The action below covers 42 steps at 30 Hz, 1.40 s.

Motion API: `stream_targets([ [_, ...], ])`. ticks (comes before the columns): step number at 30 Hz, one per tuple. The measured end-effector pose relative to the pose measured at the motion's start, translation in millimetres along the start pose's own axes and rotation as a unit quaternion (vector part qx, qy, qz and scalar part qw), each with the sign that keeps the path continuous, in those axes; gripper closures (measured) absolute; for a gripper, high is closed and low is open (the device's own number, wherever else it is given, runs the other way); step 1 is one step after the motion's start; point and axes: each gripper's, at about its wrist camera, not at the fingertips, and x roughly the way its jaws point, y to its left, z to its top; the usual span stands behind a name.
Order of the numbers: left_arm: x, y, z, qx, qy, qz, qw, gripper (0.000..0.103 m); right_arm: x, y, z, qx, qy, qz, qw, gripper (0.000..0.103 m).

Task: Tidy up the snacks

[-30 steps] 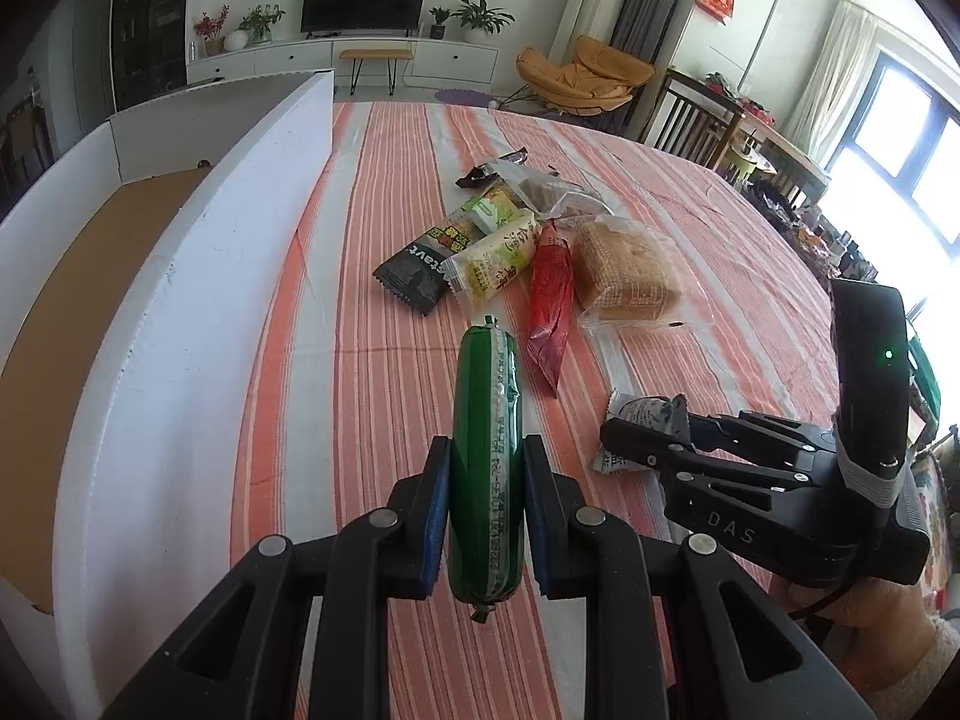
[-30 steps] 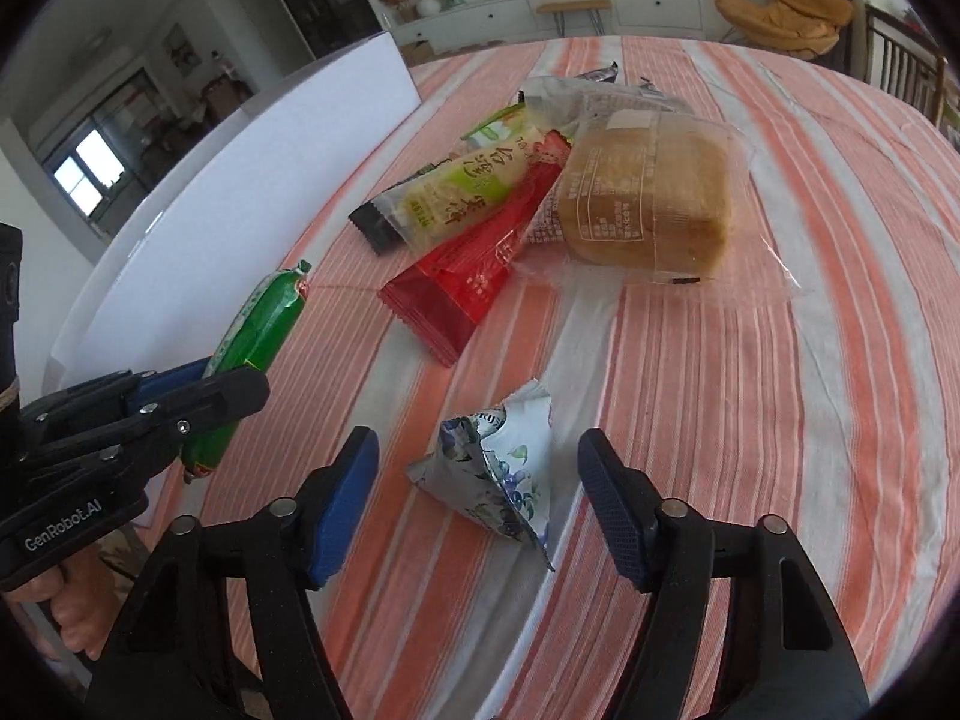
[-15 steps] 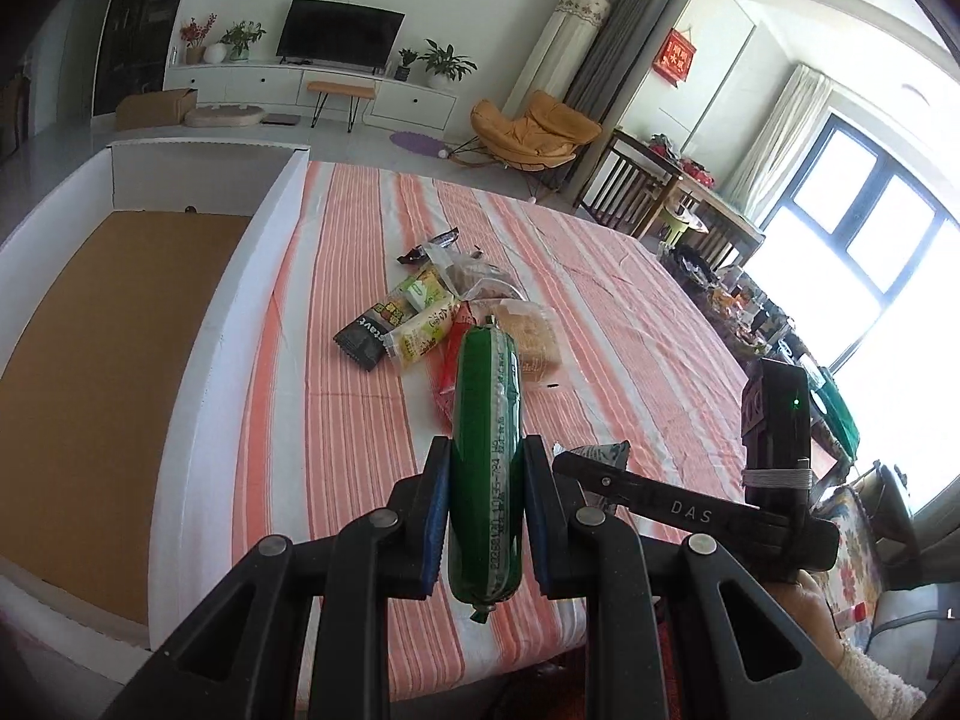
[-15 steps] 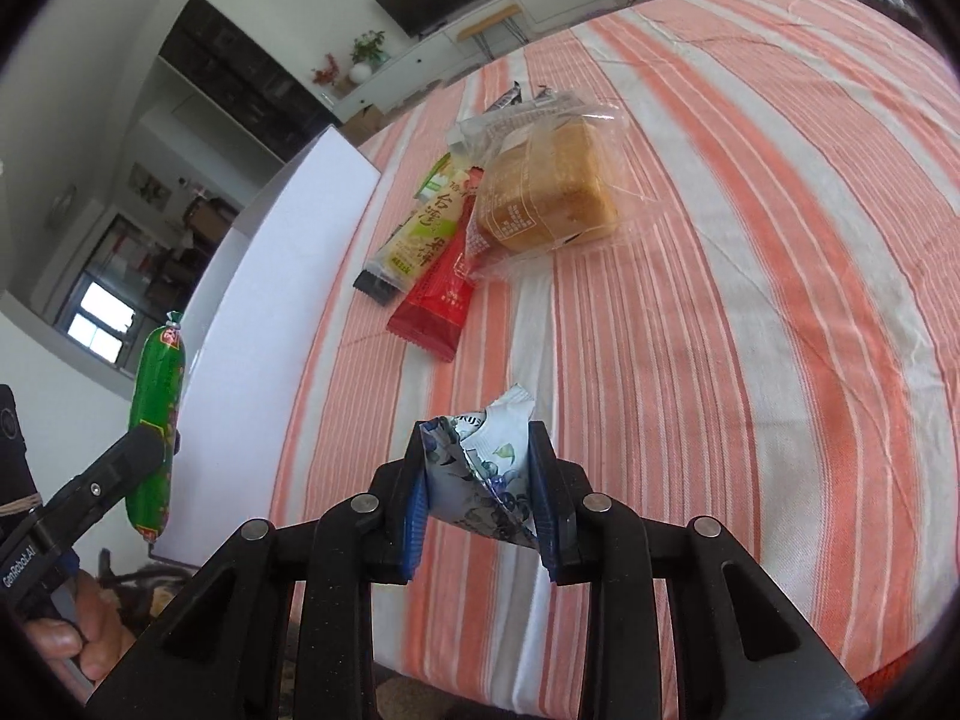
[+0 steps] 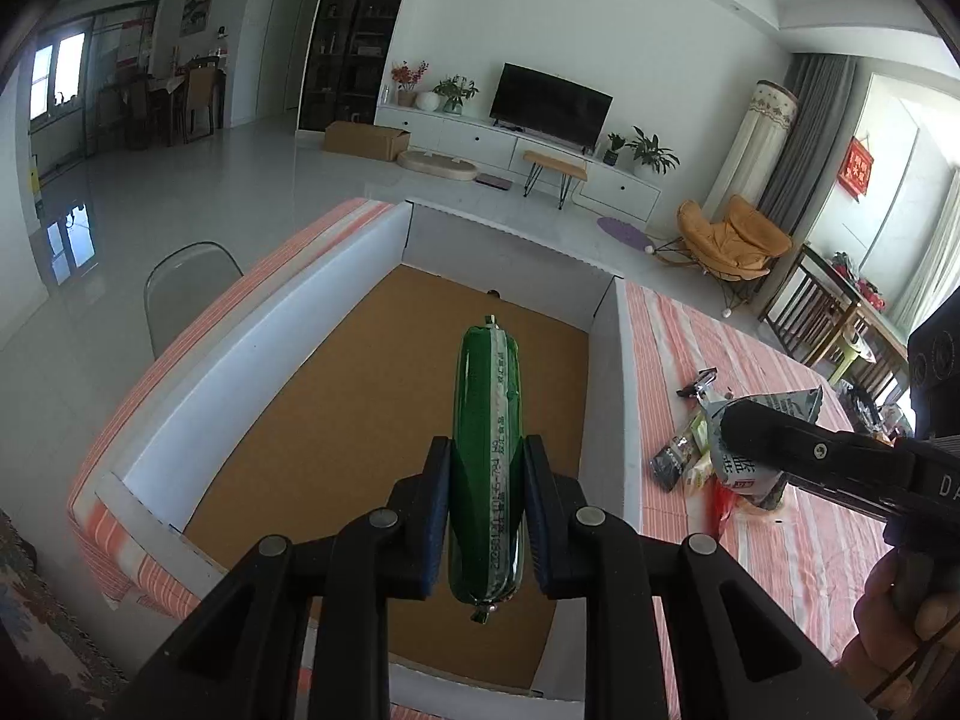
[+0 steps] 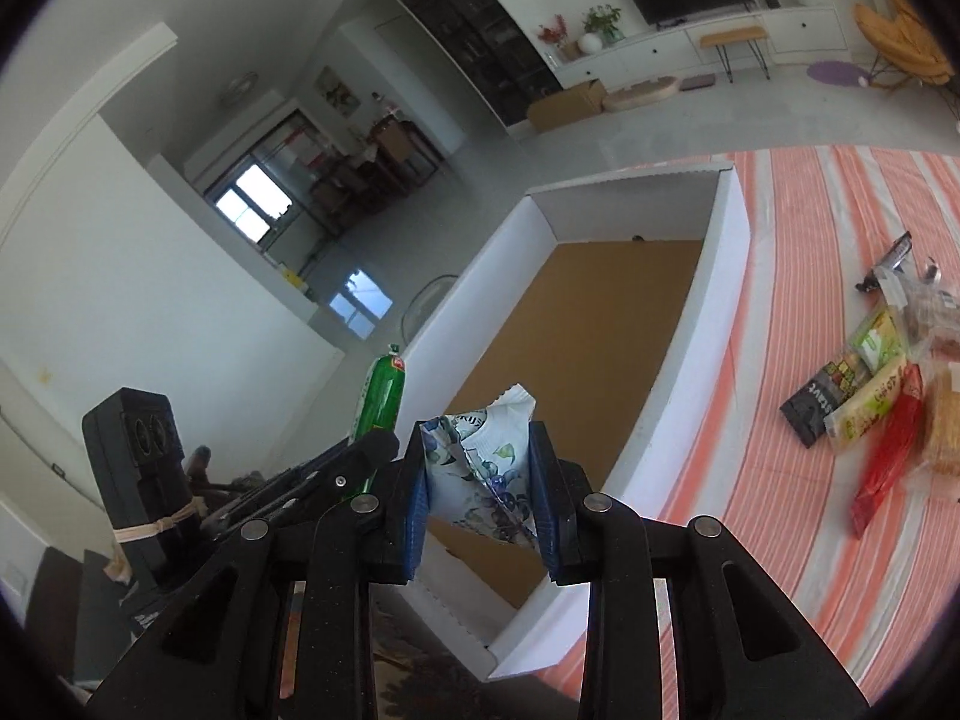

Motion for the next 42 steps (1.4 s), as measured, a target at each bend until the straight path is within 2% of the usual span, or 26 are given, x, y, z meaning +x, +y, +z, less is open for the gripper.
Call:
stream_targets([
  [2, 13, 4, -3, 0.008, 0.008, 0.034, 0.9994, 0.078, 18, -5, 1, 0.012, 0.012, -0.003, 1.000, 0.064],
  [3, 20, 5, -5, 0.013, 0.010, 0.049, 0.9987, 0.065, 23, -9, 0, 0.023, 0.017, -0.008, 1.000, 0.056],
  [4, 26, 5, -7, 0.016, 0.010, 0.058, 0.9981, 0.054, 23, -16, 0, 0.034, 0.016, -0.008, 0.999, 0.039],
  [5, 29, 4, -9, 0.016, 0.005, 0.061, 0.9980, 0.031, 20, -23, -3, 0.042, 0.007, -0.010, 0.999, 0.038],
  [6, 31, 2, -12, 0.015, -0.004, 0.060, 0.9981, 0.020, 13, -30, -5, 0.045, -0.002, -0.018, 0.999, 0.038],
  [9, 36, -21, -21, 0.038, -0.009, 0.035, 0.9986, 0.019, -13, -62, -17, 0.040, -0.025, -0.088, 0.995, 0.038],
  [11, 41, -40, -26, 0.066, -0.009, 0.014, 0.9977, 0.019, -34, -89, -34, 0.031, -0.044, -0.153, 0.987, 0.036],
  [13, 42, -65, -33, 0.102, -0.021, 0.010, 0.9945, 0.019, -56, -118, -59, 0.022, -0.060, -0.245, 0.968, 0.036],
  [15, 51, -89, -42, 0.139, -0.016, 0.014, 0.9900, 0.019, -74, -154, -86, 0.030, -0.063, -0.346, 0.935, 0.036],
  [16, 59, -100, -45, 0.152, -0.007, 0.015, 0.9882, 0.019, -81, -172, -96, 0.039, -0.059, -0.384, 0.920, 0.036],
  [18, 77, -116, -51, 0.161, 0.023, 0.004, 0.9867, 0.018, -102, -202, -116, 0.067, -0.056, -0.438, 0.895, 0.036],
  [20, 87, -131, -59, 0.175, 0.043, 0.011, 0.9835, 0.019, -120, -220, -131, 0.085, -0.068, -0.466, 0.878, 0.036],
  [21, 87, -138, -63, 0.189, 0.032, 0.020, 0.9812, 0.019, -130, -225, -136, 0.104, -0.078, -0.475, 0.871, 0.036],
  [22, 84, -142, -65, 0.196, 0.020, 0.027, 0.9800, 0.019, -140, -233, -137, 0.131, -0.088, -0.468, 0.869, 0.036],
  [24, 80, -147, -65, 0.186, 0.017, 0.019, 0.9823, 0.019, -156, -236, -138, 0.158, -0.122, -0.455, 0.868, 0.036],
  [25, 80, -146, -65, 0.173, 0.022, 0.010, 0.9847, 0.019, -161, -233, -137, 0.164, -0.131, -0.465, 0.860, 0.036],
  [28, 79, -149, -63, 0.150, 0.030, -0.008, 0.9882, 0.018, -157, -247, -135, 0.178, -0.126, -0.480, 0.850, 0.036],
  [30, 78, -154, -64, 0.155, 0.024, 0.007, 0.9877, 0.019, -153, -254, -135, 0.181, -0.117, -0.494, 0.842, 0.036],
  [31, 75, -156, -66, 0.157, 0.010, 0.024, 0.9872, 0.019, -152, -255, -136, 0.181, -0.113, -0.500, 0.839, 0.036],
  [33, 61, -165, -71, 0.171, -0.047, 0.067, 0.9818, 0.018, -153, -256, -139, 0.183, -0.112, -0.508, 0.834, 0.036],
  [35, 38, -179, -76, 0.191, -0.108, 0.072, 0.9730, 0.017, -156, -258, -143, 0.189, -0.114, -0.514, 0.829, 0.033],
  [36, 29, -187, -78, 0.198, -0.124, 0.059, 0.9705, 0.012, -158, -259, -144, 0.193, -0.116, -0.515, 0.827, 0.032],
  [38, 15, -204, -83, 0.208, -0.129, 0.005, 0.9694, 0.003, -158, -261, -146, 0.199, -0.115, -0.516, 0.825, 0.032],
  [40, 12, -221, -91, 0.216, -0.101, -0.051, 0.9697, 0.000, -156, -264, -146, 0.203, -0.106, -0.517, 0.825, 0.032],
  [42, 25, -240, -104, 0.229, -0.047, -0.096, 0.9676, 0.000, -154, -264, -146, 0.200, -0.101, -0.524, 0.822, 0.032],
])
